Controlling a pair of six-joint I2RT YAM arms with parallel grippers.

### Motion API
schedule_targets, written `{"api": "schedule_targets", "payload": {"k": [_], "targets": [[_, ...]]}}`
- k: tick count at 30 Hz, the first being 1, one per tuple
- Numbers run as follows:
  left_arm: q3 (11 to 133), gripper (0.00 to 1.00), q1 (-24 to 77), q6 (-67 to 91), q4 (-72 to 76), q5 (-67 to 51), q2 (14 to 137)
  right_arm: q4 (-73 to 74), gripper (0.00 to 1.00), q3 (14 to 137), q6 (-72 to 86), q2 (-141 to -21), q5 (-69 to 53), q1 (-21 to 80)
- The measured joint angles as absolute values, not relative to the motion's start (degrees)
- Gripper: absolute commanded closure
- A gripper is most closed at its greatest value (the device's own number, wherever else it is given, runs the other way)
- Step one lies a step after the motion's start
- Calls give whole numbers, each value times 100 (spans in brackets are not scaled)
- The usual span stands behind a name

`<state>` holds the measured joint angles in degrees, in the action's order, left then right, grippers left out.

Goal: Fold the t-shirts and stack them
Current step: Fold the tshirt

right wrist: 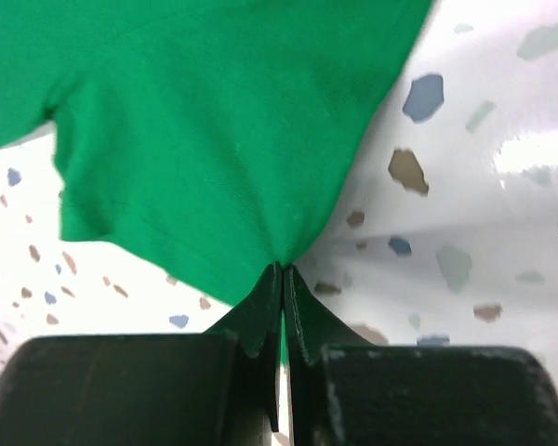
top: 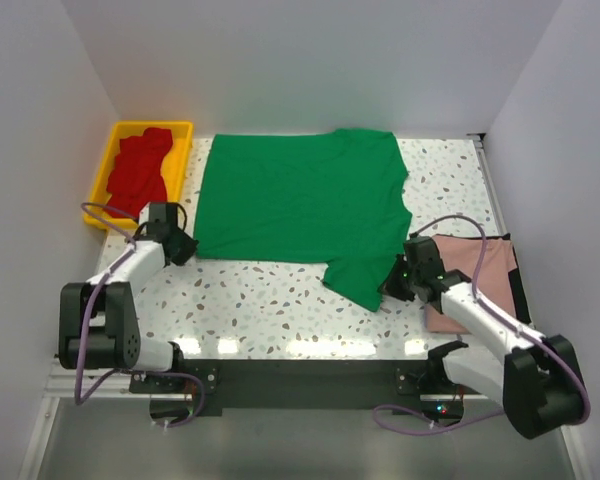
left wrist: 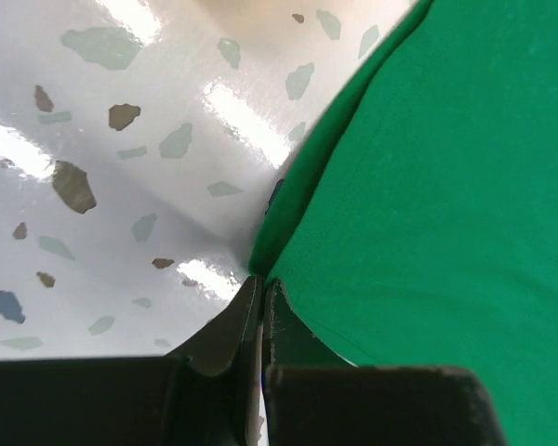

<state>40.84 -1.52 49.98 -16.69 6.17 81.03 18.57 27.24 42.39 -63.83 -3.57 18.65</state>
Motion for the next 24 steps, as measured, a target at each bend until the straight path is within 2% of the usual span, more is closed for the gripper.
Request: {"api": "schedule_targets", "payload": {"k": [7, 13, 20, 24], "targets": [[3898, 100, -248, 4860, -1949, 751, 7290, 3022, 100, 2724, 4200, -4803, -519, 1874], [3559, 100, -261, 4777, -2366, 794, 6569, 3957, 100, 2724, 4171, -3981, -790, 1876], [3465, 100, -261, 4641, -2613, 834, 5885, 4729, 100, 2783, 3977, -3811, -919, 1876], [3736, 100, -261, 4547, -2602, 810, 6313, 4703, 100, 3114, 3889, -4366, -851, 1876]]}}
